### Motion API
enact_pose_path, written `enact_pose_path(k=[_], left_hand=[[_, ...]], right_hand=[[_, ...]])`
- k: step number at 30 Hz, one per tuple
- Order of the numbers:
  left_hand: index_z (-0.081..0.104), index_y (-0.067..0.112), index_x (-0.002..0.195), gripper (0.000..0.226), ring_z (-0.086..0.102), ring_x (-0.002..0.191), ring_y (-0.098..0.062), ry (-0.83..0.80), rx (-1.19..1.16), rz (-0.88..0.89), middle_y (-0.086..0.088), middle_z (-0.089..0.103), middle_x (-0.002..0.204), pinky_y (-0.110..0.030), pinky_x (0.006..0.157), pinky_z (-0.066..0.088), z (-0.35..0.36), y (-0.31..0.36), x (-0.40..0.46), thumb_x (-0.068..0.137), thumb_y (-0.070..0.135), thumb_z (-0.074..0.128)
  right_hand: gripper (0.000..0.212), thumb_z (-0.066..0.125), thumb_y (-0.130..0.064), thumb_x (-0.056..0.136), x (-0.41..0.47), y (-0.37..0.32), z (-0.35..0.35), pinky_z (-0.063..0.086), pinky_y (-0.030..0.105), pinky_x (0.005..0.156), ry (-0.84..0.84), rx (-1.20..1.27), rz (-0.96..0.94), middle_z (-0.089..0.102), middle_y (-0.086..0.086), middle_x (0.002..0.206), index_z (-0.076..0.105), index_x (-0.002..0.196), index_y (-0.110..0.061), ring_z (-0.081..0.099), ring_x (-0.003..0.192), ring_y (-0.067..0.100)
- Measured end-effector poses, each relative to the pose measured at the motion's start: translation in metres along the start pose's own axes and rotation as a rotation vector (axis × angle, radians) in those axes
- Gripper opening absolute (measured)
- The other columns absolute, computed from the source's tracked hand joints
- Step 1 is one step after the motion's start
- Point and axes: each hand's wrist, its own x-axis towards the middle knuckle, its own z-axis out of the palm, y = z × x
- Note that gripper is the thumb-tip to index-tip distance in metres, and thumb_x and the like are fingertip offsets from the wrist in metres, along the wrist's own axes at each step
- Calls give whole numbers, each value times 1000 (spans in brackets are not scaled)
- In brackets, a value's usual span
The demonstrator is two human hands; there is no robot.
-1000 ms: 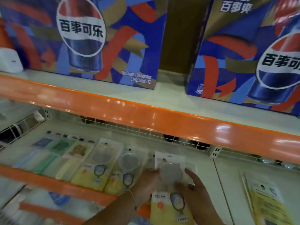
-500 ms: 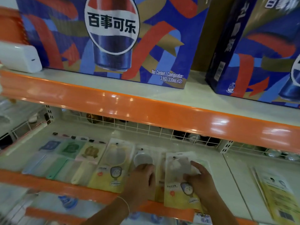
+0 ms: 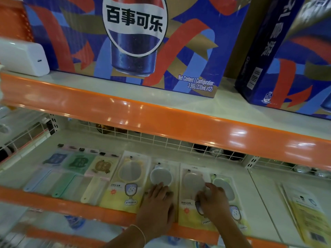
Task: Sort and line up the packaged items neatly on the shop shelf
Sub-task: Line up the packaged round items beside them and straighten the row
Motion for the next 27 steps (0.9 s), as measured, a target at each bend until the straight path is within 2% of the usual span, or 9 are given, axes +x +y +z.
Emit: enact_pose_path(k=[2,4,10,14,19,27], left_hand=[[50,22,128,51,24,144,-22,3,0,10,1,43,144,-46,115,25,0,0,0,92,50,26],[49,23,129,53,21,145,-22,-3,-2,13,1,41,146,-46,117,21,-2,0,0,91,53,26],[40,28,137,64,3,148,-19,-65,0,37,3,27,154,-46,120,9,-8,0,-2,89,66,21],[34,28,143,73,-7,148,-17,-106,8,60,3,18,157,-43,121,-1,-14,1,-2,87,72,21],[31,30,146,75,-9,148,-17,-135,10,45,3,14,159,-41,120,-4,-14,1,-1,85,73,25],[32,33,146,75,-11,147,-17,-136,-10,45,3,14,159,-42,120,-6,-14,0,0,84,75,28]], right_hand=[[41,57,-34,90,-2,-1,3,45,28,66,30,-31,-10,41,2,97,54,128,-19,56,74,24],[39,57,-37,90,-1,0,7,47,31,66,66,-77,-39,39,2,95,54,125,-20,58,78,27],[26,52,-40,88,3,4,18,49,34,65,116,-166,-82,48,7,88,56,100,-17,55,86,33],[27,48,-42,90,7,7,23,45,33,63,132,-180,-95,50,8,88,55,97,-17,55,85,31],[25,52,-38,90,8,9,26,38,32,62,171,-215,-135,50,10,87,58,92,-13,54,86,34],[26,56,-37,89,2,12,26,42,35,67,192,-258,-125,52,12,92,63,93,-12,52,88,34]])
